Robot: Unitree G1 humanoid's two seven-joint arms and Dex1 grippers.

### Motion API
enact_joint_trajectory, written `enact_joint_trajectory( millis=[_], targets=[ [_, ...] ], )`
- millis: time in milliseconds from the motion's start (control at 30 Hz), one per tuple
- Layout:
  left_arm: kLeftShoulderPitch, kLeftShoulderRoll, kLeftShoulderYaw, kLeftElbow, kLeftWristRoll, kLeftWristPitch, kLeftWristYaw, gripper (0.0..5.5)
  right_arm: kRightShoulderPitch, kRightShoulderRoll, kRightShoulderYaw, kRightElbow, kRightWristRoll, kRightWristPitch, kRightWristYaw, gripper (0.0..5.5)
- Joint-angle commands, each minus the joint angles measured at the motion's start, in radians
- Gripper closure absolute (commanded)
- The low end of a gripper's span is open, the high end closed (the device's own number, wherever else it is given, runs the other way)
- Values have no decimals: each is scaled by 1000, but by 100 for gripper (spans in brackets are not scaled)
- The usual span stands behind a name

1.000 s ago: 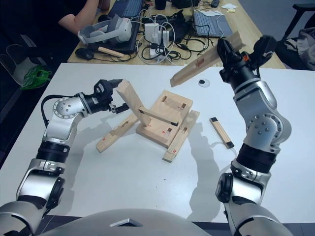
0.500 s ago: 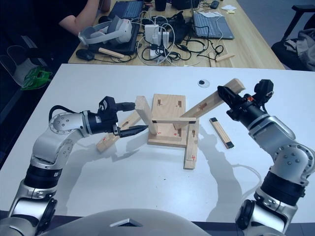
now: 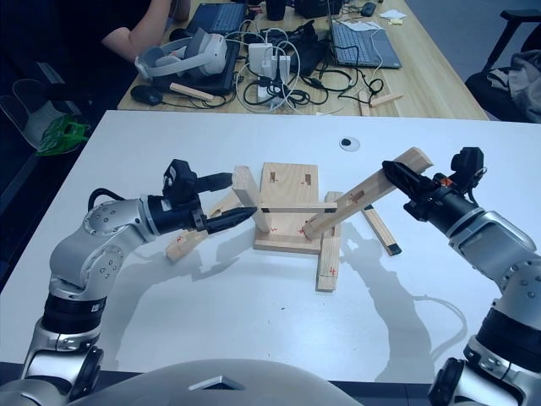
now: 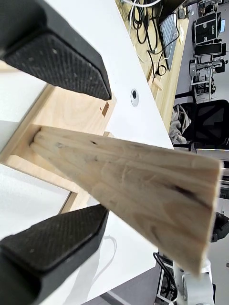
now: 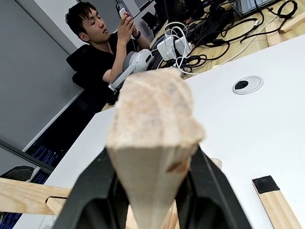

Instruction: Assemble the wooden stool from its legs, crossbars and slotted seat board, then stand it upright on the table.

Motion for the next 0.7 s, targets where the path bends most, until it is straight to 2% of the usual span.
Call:
enact_joint_trajectory(
  millis=[33,233,433,700],
  targets=[
    [-24,19,46,35,0,-13,18,152,23,-53,35,12,-117,-34,7,449],
    [-38,0,75,58,-10,-19,45,152,45,-102,128,25,-248,-123,86,449],
    [-71,-32,95,115,12,-61,101,152,25,-90,232,69,-309,-156,129,449],
    [-74,-58,100,135,12,-89,155,152,32,-33,210,139,-299,-131,109,449]
  ],
)
